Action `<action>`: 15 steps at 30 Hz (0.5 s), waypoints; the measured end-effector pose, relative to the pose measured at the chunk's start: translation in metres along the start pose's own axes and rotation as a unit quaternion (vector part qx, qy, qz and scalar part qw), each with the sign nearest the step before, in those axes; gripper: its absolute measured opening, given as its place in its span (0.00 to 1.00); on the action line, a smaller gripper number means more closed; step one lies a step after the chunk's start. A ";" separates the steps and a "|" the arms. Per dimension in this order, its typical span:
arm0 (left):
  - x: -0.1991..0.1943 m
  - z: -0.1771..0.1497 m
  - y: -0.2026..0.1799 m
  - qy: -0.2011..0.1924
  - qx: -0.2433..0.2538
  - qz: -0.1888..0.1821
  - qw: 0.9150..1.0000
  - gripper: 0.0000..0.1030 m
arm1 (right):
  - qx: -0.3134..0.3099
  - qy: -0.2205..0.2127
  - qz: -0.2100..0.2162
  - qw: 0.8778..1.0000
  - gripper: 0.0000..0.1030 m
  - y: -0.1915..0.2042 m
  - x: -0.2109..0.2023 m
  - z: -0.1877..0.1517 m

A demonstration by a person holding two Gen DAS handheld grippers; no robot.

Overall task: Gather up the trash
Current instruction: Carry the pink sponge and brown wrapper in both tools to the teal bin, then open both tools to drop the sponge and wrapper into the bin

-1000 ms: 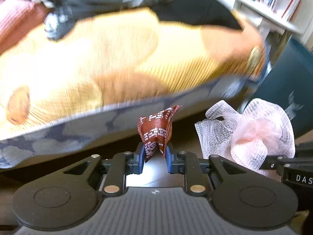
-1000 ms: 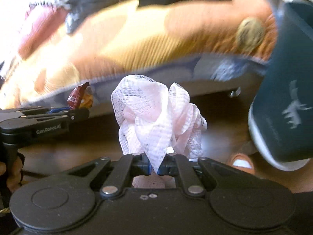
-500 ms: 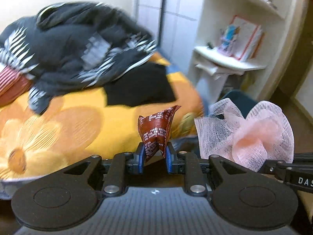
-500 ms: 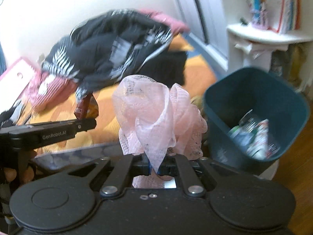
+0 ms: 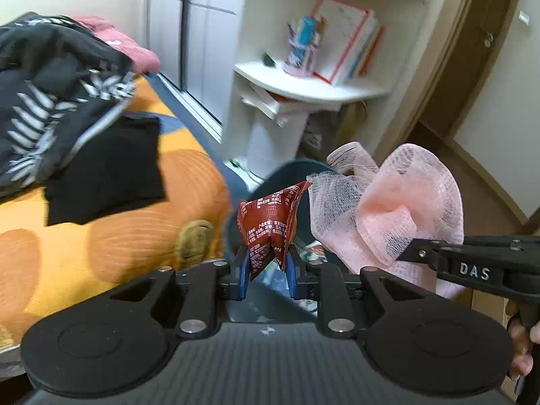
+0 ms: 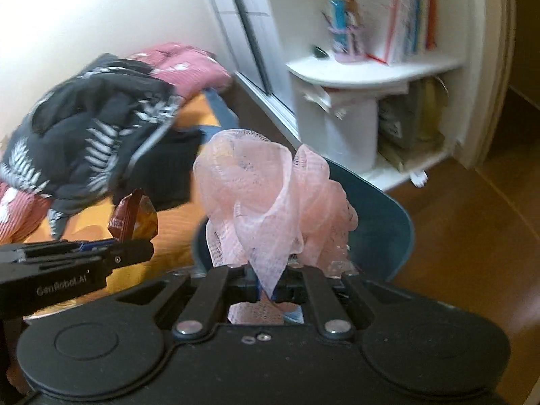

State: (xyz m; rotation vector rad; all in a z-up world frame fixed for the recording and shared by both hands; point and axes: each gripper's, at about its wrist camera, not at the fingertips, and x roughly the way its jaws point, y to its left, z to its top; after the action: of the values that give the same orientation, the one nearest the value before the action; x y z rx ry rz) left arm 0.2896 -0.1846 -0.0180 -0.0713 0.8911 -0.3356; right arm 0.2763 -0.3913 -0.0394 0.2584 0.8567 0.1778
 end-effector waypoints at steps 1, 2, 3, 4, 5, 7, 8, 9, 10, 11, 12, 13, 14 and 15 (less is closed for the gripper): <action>0.011 0.001 -0.003 0.009 0.001 -0.003 1.000 0.20 | 0.003 0.005 -0.005 1.000 0.06 -0.005 0.005 0.000; 0.023 0.001 -0.006 0.020 0.001 -0.005 1.000 0.20 | 0.004 0.012 -0.009 1.000 0.06 -0.010 0.011 0.000; 0.033 0.001 -0.008 0.029 0.002 -0.007 1.000 0.20 | 0.009 0.017 -0.012 1.000 0.06 -0.016 0.017 0.001; 0.043 0.002 -0.011 0.039 0.003 -0.009 0.999 0.20 | 0.015 0.022 -0.014 1.000 0.06 -0.021 0.023 0.000; 0.055 0.002 -0.015 0.050 0.008 -0.011 0.999 0.20 | 0.020 0.029 -0.016 0.999 0.06 -0.026 0.030 0.001; 0.072 0.000 -0.021 0.069 0.018 -0.013 0.997 0.20 | 0.031 0.040 -0.020 0.999 0.07 -0.033 0.039 -0.001; 0.081 0.000 -0.024 0.080 0.022 -0.014 0.996 0.20 | 0.039 0.049 -0.022 0.998 0.07 -0.037 0.047 -0.002; 0.088 0.000 -0.026 0.091 0.023 -0.017 0.995 0.20 | 0.045 0.055 -0.022 0.997 0.07 -0.040 0.051 -0.003; 0.096 0.000 -0.027 0.103 0.023 -0.019 0.994 0.20 | 0.052 0.062 -0.026 0.996 0.08 -0.042 0.057 -0.004; 0.105 -0.001 -0.029 0.115 0.023 -0.021 0.993 0.20 | 0.054 0.069 -0.030 0.996 0.09 -0.044 0.061 -0.005; 0.111 -0.003 -0.029 0.125 0.022 -0.021 0.992 0.20 | 0.056 0.073 -0.032 0.995 0.10 -0.045 0.066 -0.006; 0.117 -0.003 -0.030 0.134 0.021 -0.022 0.990 0.20 | 0.061 0.076 -0.035 0.995 0.12 -0.047 0.069 -0.007; 0.123 -0.004 -0.031 0.145 0.021 -0.023 0.989 0.20 | 0.065 0.079 -0.039 0.994 0.15 -0.049 0.072 -0.008; 0.129 -0.005 -0.032 0.154 0.023 -0.022 0.988 0.20 | 0.070 0.082 -0.042 0.993 0.16 -0.052 0.074 -0.008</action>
State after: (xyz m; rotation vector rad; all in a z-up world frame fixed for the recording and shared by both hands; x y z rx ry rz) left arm 0.3519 -0.2551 -0.1116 0.0046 1.1886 -0.4154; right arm 0.3202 -0.4204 -0.1131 0.3418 1.0430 0.0607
